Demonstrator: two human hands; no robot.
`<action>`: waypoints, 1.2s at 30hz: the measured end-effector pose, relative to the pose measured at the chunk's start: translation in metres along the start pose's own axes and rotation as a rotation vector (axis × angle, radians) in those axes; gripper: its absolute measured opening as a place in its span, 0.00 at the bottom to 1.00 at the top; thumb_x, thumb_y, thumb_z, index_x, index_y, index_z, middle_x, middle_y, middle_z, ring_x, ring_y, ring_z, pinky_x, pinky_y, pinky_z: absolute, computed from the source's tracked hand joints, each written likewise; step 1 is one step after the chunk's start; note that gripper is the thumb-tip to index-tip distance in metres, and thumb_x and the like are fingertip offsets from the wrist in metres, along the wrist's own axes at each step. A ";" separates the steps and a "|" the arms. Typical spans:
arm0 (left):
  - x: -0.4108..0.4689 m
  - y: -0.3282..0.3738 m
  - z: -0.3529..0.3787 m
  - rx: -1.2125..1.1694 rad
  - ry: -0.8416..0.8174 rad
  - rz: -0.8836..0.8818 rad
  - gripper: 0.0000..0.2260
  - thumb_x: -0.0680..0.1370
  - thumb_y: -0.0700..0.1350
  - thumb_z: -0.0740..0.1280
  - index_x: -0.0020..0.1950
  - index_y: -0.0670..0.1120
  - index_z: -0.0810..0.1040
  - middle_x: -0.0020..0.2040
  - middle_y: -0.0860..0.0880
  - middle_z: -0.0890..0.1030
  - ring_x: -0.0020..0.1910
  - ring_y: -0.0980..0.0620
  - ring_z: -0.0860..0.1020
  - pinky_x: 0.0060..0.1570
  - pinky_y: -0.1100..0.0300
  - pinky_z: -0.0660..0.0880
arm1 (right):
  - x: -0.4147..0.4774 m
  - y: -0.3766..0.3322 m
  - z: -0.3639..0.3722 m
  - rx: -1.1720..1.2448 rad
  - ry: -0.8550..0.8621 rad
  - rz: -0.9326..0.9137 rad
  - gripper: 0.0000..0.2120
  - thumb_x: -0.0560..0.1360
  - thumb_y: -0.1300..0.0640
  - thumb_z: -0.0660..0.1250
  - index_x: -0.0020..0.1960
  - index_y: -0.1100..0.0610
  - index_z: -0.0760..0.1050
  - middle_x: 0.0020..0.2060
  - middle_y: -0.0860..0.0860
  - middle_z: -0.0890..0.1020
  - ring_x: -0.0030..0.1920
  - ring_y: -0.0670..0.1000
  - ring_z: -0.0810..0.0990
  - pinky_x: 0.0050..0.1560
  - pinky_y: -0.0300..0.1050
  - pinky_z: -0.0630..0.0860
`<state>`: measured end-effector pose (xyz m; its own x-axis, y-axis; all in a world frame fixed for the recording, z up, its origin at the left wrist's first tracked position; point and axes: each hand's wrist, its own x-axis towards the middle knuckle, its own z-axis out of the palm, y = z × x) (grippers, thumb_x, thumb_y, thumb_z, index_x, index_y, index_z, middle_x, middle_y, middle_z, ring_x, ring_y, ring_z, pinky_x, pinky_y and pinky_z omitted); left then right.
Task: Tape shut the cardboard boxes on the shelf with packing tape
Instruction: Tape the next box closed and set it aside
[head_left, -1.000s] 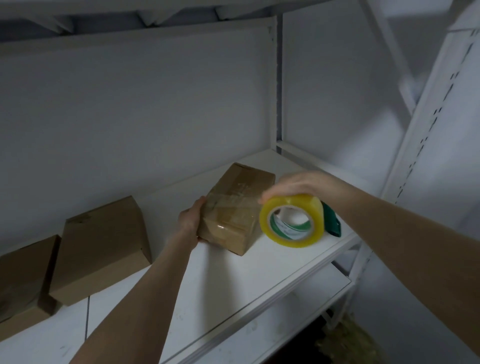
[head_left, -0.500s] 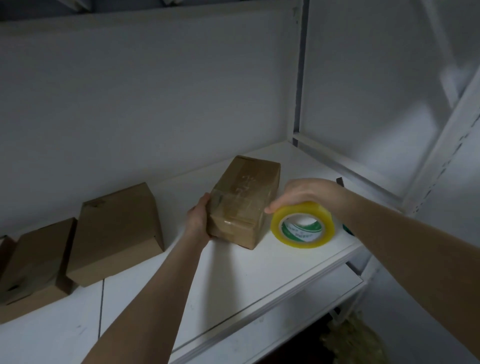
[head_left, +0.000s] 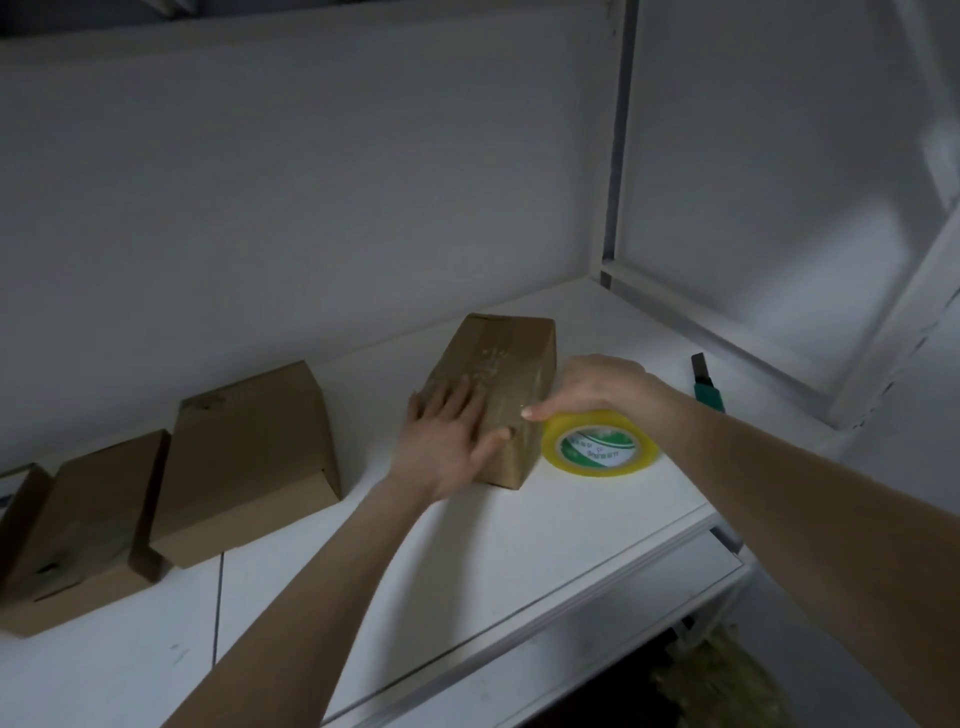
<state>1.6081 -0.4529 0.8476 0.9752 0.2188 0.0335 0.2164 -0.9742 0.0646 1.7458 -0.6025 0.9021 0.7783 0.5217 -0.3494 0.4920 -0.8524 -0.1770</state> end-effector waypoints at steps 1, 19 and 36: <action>0.000 0.010 0.000 0.033 -0.020 0.040 0.35 0.75 0.70 0.40 0.78 0.56 0.48 0.79 0.50 0.49 0.78 0.47 0.49 0.75 0.45 0.43 | 0.003 0.000 0.000 0.014 -0.004 0.006 0.34 0.63 0.24 0.65 0.50 0.53 0.74 0.49 0.51 0.79 0.53 0.54 0.79 0.50 0.47 0.73; 0.034 0.031 -0.040 -0.946 0.137 -0.355 0.35 0.63 0.66 0.61 0.69 0.56 0.72 0.65 0.52 0.76 0.61 0.48 0.74 0.62 0.50 0.71 | -0.023 0.033 -0.086 0.862 0.065 -0.225 0.23 0.65 0.44 0.77 0.53 0.57 0.81 0.47 0.54 0.85 0.47 0.54 0.84 0.51 0.48 0.81; 0.031 0.021 -0.021 -1.251 0.303 -0.308 0.21 0.72 0.50 0.58 0.64 0.52 0.76 0.58 0.52 0.81 0.58 0.51 0.78 0.61 0.48 0.74 | -0.018 -0.048 -0.107 0.447 0.218 -0.382 0.22 0.73 0.42 0.70 0.56 0.58 0.82 0.52 0.54 0.84 0.52 0.53 0.82 0.56 0.51 0.78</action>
<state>1.6420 -0.4657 0.8710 0.8098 0.5835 0.0610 0.0775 -0.2095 0.9747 1.7501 -0.5671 1.0157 0.6646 0.7472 0.0021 0.5770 -0.5113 -0.6369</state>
